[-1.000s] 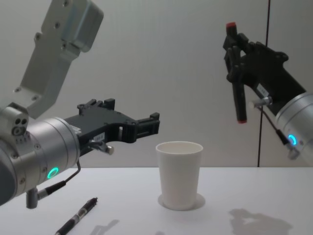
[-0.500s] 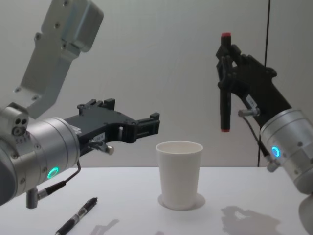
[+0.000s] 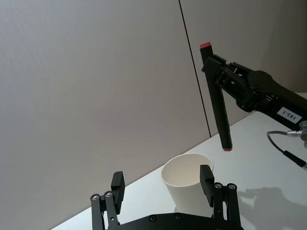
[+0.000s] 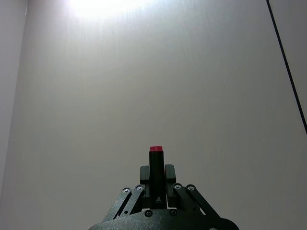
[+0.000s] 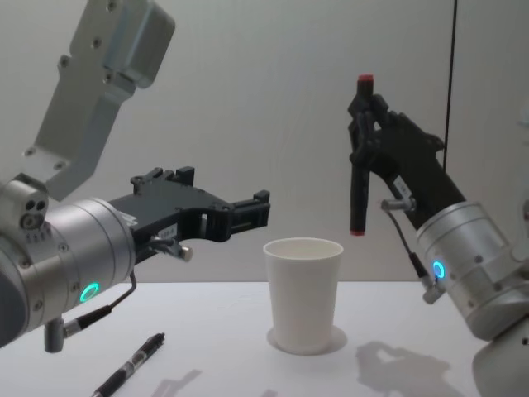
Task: Place the pen into the pen holder.
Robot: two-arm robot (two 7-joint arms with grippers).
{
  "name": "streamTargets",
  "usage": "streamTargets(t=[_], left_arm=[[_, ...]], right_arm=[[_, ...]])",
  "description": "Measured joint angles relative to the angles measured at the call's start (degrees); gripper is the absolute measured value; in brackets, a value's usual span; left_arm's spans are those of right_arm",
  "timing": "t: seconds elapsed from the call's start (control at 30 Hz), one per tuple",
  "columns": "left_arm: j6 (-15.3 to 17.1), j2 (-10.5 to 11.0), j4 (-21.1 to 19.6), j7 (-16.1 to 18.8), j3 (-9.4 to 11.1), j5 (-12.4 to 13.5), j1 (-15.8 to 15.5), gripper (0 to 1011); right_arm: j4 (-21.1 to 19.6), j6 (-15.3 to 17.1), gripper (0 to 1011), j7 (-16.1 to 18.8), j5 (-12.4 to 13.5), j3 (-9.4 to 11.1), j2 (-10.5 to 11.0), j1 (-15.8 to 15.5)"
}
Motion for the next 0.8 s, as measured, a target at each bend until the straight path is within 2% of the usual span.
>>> streamTargets(t=[0.27, 0.53, 0.57, 0.8], left_arm=[[0.0, 0.0, 0.0, 0.0, 0.0, 0.0, 0.0, 1003], [0.0, 0.0, 0.0, 0.0, 0.0, 0.0, 0.0, 1003], [0.0, 0.0, 0.0, 0.0, 0.0, 0.0, 0.0, 1003], [0.0, 0.0, 0.0, 0.0, 0.0, 0.0, 0.0, 1003]], right_arm=[[6.0, -1.8, 167, 2.3, 2.0, -0.1, -1.5, 2.9], [10.3, -3.8, 167, 4.2, 3.3, 0.0, -2.6, 5.2], [11.8, -4.6, 168, 4.8, 3.6, 0.0, -3.0, 5.8], [15.4, -6.5, 167, 6.1, 4.2, 0.2, -3.9, 7.7]])
